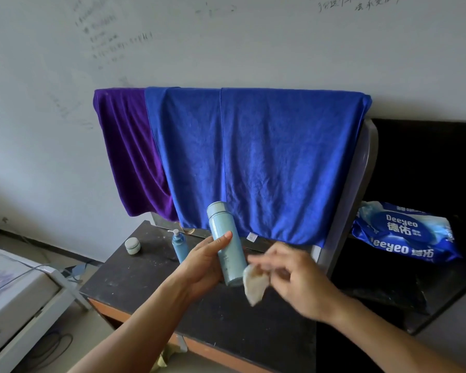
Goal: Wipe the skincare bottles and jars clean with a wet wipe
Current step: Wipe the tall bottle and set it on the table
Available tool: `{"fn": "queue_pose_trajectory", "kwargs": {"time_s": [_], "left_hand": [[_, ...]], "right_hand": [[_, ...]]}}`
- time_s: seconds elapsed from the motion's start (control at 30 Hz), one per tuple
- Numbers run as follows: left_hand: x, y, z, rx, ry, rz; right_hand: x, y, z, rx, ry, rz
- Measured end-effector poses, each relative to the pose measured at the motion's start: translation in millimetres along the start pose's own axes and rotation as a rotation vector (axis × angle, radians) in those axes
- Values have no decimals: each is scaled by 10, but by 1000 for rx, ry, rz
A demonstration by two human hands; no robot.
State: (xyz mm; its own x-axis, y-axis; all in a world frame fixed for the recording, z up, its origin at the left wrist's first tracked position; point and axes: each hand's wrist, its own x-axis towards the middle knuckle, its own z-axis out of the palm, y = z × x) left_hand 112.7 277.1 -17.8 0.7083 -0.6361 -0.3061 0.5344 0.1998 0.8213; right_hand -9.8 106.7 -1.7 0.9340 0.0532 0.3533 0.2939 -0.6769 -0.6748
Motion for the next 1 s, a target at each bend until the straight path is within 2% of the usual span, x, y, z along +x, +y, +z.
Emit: {"fn": "queue_pose_trajectory", "kwargs": {"time_s": [0.1, 0.23, 0.37, 0.5, 0.57, 0.63, 0.73, 0.77, 0.9, 1.0], "left_hand": [[-4, -70, 68, -15, -34, -67], [-27, -97, 140, -72, -120, -152], [-26, -90, 116, -104, -145, -159], [-22, -73, 54, -17, -204, -55], [-9, -62, 6, 11, -198, 3], [-9, -36, -63, 25, -157, 39], [-41, -32, -150, 54, -127, 51], [-52, -38, -149, 60, -144, 48], [-42, -29, -10, 48, -182, 41], [-26, 8, 69, 9, -136, 67]], "right_hand": [[283, 52, -167, -17, 139, 63], [563, 35, -249, -5, 195, 123], [739, 3, -226, -102, 232, 70], [737, -55, -131, -293, 152, 17], [599, -98, -38, -350, 94, -78], [385, -112, 52, -331, -14, -168], [170, -80, 6, -160, -158, -150], [191, -61, -44, -124, -137, -138], [560, -35, -142, -97, 134, -40], [522, -113, 9, -74, 114, 12]]}}
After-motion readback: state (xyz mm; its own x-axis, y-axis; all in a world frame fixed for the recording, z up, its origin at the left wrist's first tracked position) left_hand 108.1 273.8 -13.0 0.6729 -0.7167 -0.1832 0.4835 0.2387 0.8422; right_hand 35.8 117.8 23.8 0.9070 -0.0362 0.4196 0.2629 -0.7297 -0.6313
